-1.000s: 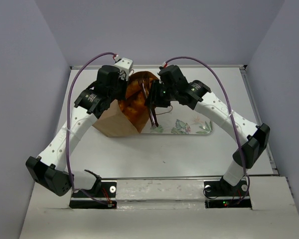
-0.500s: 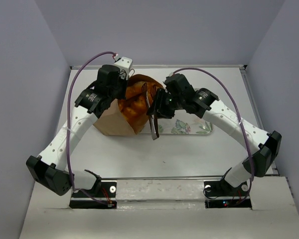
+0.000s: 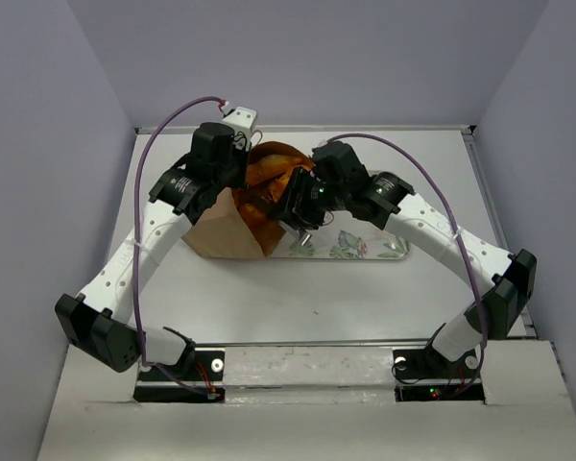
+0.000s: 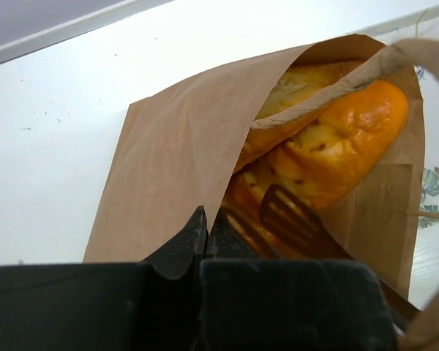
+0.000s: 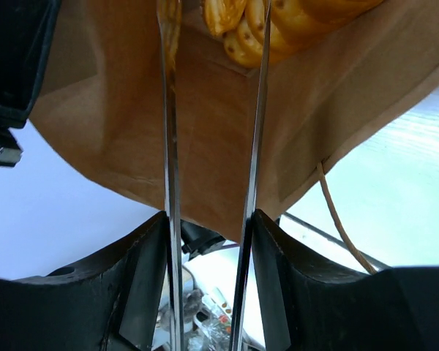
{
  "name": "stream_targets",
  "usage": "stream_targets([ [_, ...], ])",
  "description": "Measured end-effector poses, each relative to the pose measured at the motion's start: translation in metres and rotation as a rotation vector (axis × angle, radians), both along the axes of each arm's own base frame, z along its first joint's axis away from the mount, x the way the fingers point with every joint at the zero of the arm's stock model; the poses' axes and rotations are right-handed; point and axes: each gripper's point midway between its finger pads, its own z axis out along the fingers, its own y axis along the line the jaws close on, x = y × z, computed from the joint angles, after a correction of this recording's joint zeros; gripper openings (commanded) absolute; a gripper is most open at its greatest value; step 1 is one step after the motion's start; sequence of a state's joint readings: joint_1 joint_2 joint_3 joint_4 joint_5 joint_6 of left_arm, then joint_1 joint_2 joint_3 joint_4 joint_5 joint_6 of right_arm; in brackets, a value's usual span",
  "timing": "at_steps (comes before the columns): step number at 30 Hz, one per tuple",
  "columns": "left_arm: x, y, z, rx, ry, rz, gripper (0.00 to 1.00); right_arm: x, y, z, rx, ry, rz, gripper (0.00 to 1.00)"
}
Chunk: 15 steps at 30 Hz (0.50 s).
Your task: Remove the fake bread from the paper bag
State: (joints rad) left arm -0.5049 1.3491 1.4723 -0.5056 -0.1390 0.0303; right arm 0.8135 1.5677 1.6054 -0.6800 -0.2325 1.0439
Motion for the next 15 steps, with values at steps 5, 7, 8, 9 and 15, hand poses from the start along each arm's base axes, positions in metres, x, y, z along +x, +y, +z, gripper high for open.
stream_targets([
  [5, -0.001, -0.003, 0.000, -0.011, 0.005, -0.012, 0.00, 0.006, 0.005, -0.011, -0.008, 0.021, -0.014, 0.53],
  [7, -0.002, -0.004, 0.000, -0.014, 0.007, -0.016, 0.00, 0.009, 0.005, -0.016, -0.015, 0.020, -0.029, 0.53],
  [8, -0.002, -0.004, 0.000, -0.015, 0.008, -0.018, 0.00, 0.011, 0.005, -0.018, -0.019, 0.016, -0.039, 0.53],
  [9, -0.002, -0.005, -0.001, -0.016, 0.009, -0.021, 0.00, 0.013, 0.004, -0.020, -0.024, 0.011, -0.050, 0.53],
  [15, -0.002, -0.006, -0.001, -0.019, 0.010, -0.026, 0.00, 0.028, 0.003, -0.020, -0.033, -0.037, -0.103, 0.53],
])
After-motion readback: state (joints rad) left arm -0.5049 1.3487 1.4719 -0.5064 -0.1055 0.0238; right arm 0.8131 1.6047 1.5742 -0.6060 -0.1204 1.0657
